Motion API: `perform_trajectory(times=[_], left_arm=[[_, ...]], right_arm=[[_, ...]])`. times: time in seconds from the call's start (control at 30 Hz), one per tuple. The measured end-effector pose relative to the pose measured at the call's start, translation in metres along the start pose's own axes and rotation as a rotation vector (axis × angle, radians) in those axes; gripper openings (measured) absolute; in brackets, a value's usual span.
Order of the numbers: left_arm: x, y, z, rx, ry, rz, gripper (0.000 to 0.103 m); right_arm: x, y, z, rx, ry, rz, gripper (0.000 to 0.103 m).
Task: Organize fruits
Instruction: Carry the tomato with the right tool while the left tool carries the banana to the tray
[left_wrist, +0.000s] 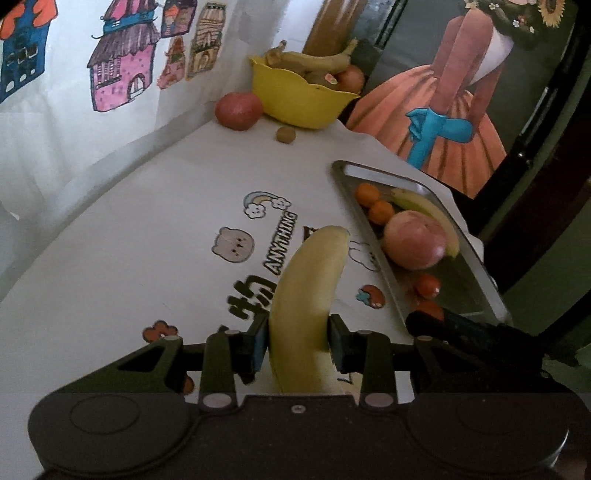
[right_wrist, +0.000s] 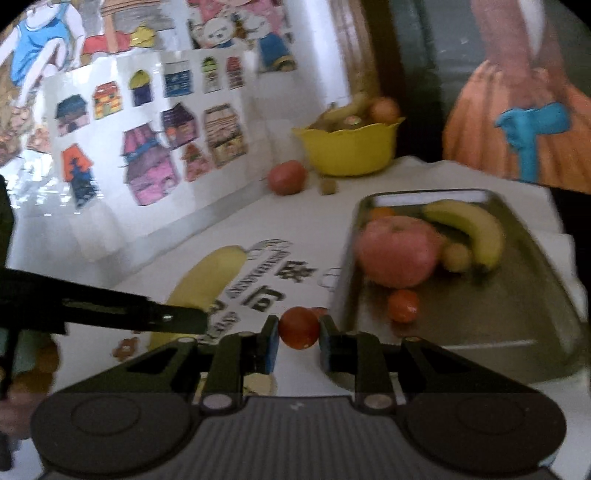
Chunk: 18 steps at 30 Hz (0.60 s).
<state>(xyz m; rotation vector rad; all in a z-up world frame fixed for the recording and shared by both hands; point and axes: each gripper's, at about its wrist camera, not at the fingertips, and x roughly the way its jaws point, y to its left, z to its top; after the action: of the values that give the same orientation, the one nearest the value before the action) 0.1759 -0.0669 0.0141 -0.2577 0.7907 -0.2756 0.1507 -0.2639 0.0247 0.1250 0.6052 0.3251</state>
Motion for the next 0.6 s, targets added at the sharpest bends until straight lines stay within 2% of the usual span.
perform_trajectory(times=[0.3,0.6], left_arm=[[-0.003,-0.019,0.013,0.03,-0.024,-0.04,0.036],[0.024,-0.051,0.07,0.078,-0.035,-0.085,0.036]], right_arm=[[-0.021,-0.014,-0.011,0.059,-0.085,-0.09,0.026],[-0.022,-0.054,0.008,0.098,-0.147,-0.144,0.027]])
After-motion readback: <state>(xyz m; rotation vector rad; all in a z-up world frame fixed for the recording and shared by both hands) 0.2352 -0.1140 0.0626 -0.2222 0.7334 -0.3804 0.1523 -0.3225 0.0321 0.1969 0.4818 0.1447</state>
